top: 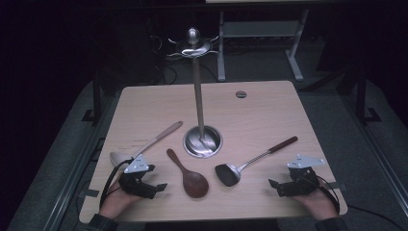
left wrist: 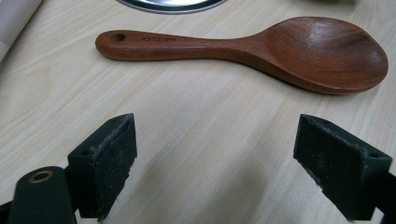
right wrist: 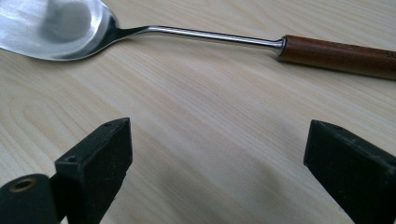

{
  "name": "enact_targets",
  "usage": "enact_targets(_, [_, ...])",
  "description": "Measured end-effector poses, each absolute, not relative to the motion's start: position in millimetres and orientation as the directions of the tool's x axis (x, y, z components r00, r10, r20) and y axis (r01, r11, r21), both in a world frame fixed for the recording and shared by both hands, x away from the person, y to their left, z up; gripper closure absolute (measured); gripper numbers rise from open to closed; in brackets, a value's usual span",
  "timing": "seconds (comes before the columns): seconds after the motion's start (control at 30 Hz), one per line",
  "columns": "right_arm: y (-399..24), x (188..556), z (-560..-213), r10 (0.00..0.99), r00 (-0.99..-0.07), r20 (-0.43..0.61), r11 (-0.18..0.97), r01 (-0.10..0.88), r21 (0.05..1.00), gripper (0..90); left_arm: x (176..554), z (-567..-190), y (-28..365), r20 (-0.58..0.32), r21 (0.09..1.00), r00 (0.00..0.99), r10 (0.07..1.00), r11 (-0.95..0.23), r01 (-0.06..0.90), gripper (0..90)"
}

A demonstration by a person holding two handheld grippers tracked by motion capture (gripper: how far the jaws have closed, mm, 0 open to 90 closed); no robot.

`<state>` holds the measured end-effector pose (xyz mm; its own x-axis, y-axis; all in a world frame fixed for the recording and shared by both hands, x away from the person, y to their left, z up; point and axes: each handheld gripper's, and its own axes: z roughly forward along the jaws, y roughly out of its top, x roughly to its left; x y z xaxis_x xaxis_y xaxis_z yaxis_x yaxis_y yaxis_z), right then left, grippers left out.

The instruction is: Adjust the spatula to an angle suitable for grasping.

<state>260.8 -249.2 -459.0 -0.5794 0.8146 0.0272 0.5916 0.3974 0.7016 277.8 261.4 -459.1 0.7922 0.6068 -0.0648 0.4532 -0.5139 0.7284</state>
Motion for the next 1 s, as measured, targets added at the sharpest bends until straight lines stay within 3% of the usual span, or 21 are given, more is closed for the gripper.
enact_targets(0.17, [-250.5,261.5,-459.6,0.816,-0.578,0.027,0.395,0.591,0.703,7.6,278.4,-459.7,260.3,-0.056,0.722,0.798,0.600,-0.528,0.448,13.1])
enact_targets(0.43, [-254.2,268.3,-456.0,0.820,-0.571,0.048,0.378,0.601,0.704,16.5,279.2,-460.3,258.8,-0.043,0.716,0.792,0.608,-0.534,0.449,13.4])
enact_targets(0.47, [-254.2,273.0,-453.1,0.821,-0.570,0.038,0.375,0.588,0.716,23.5,278.1,-460.8,258.1,-0.034,0.716,0.795,0.605,-0.540,0.442,13.4])
enact_targets(0.57, [-254.2,278.6,-450.5,0.830,-0.556,0.049,0.357,0.596,0.719,30.5,278.4,-460.7,256.7,-0.024,0.717,0.802,0.597,-0.548,0.430,13.4])
enact_targets(0.6, [-254.0,282.9,-448.5,0.835,-0.547,0.057,0.345,0.601,0.720,39.1,277.8,-461.5,255.5,-0.024,0.719,0.802,0.596,-0.547,0.428,13.4])
enact_targets(0.63, [-254.0,282.9,-448.5,0.835,-0.547,0.057,0.345,0.601,0.720,39.1,277.8,-461.5,255.5,-0.024,0.719,0.802,0.596,-0.547,0.428,13.4])
enact_targets(0.67, [-255.0,287.3,-447.7,0.838,-0.542,0.057,0.342,0.604,0.720,46.7,277.3,-461.8,254.8,-0.025,0.723,0.801,0.598,-0.542,0.428,13.4])
enact_targets(0.7, [-255.0,287.3,-447.7,0.838,-0.542,0.057,0.342,0.604,0.720,46.7,277.0,-461.4,254.9,-0.023,0.722,0.801,0.598,-0.544,0.427,13.4])
enact_targets(0.77, [-259.0,293.5,-445.3,0.848,-0.526,0.059,0.326,0.607,0.725,58.5,276.7,-461.3,254.8,-0.026,0.727,0.800,0.600,-0.538,0.427,13.4])
enact_targets(0.8, [-259.0,293.5,-445.3,0.848,-0.526,0.059,0.326,0.607,0.725,58.5,277.0,-460.9,255.3,-0.021,0.723,0.802,0.597,-0.545,0.424,13.4])
enact_targets(0.83, [-262.0,299.1,-444.3,0.855,-0.515,0.060,0.315,0.608,0.729,66.1,277.2,-461.0,255.4,-0.020,0.724,0.801,0.598,-0.544,0.424,13.4])
enact_targets(1.0, [-268.4,310.9,-446.0,0.868,-0.495,0.046,0.313,0.617,0.722,79.5,277.4,-461.5,255.6,-0.021,0.723,0.801,0.598,-0.545,0.425,13.4])
